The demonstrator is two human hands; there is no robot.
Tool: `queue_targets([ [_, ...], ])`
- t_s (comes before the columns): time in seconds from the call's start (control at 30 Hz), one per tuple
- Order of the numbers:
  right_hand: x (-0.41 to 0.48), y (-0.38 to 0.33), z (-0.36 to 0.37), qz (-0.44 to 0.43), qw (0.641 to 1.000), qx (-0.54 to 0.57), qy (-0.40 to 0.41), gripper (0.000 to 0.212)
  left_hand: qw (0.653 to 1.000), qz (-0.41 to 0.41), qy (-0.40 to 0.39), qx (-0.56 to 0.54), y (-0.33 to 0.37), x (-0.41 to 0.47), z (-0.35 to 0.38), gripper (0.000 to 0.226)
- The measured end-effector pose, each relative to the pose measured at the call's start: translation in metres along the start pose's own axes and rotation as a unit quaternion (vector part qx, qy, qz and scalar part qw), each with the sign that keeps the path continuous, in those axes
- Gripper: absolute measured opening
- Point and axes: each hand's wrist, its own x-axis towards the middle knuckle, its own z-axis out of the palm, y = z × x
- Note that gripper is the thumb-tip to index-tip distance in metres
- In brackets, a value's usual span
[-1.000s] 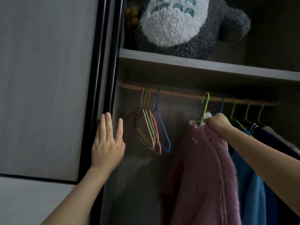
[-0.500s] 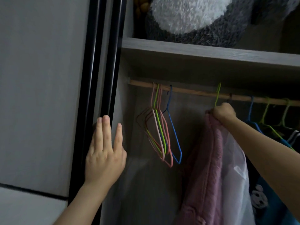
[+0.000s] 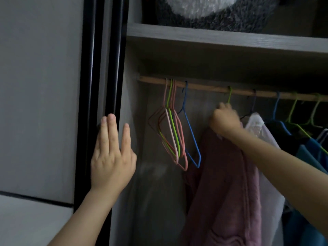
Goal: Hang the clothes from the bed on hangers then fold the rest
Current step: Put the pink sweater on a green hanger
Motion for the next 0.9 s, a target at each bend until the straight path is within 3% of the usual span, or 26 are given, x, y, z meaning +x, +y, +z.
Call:
queue_targets([
  [0.07, -0.003, -0.031, -0.005, -0.021, 0.994, 0.102, -0.038, 0.037, 1.0, -0.001, -0.006, -0.002, 0.0, 0.001, 0.0, 0.054],
  [0.13, -0.006, -0.056, -0.008, 0.019, 0.975, 0.188, -0.119, 0.044, 1.0, -0.002, -0.01, -0.004, 0.0, 0.002, -0.002, 0.053],
  [0.23, -0.012, -0.074, 0.001, 0.07, 0.94, 0.252, -0.217, 0.031, 1.0, 0.0, -0.012, -0.008, -0.001, 0.001, -0.002, 0.052],
  [0.3, -0.018, -0.078, 0.006, 0.098, 0.924, 0.284, -0.236, 0.026, 1.0, 0.002, -0.011, -0.011, -0.001, 0.001, -0.002, 0.051],
  [0.37, -0.02, -0.074, 0.01, 0.126, 0.923, 0.316, -0.179, 0.018, 1.0, 0.001, -0.012, -0.02, -0.001, 0.001, -0.002, 0.051],
  [0.57, -0.014, -0.055, -0.006, 0.205, 0.915, 0.347, -0.035, 0.029, 1.0, 0.007, -0.01, -0.019, -0.001, 0.002, -0.002, 0.05],
  [0.9, -0.096, 0.03, -0.054, 0.125, 0.956, 0.266, 0.003, 0.023, 0.997, -0.011, -0.026, -0.071, 0.004, -0.004, -0.009, 0.052],
])
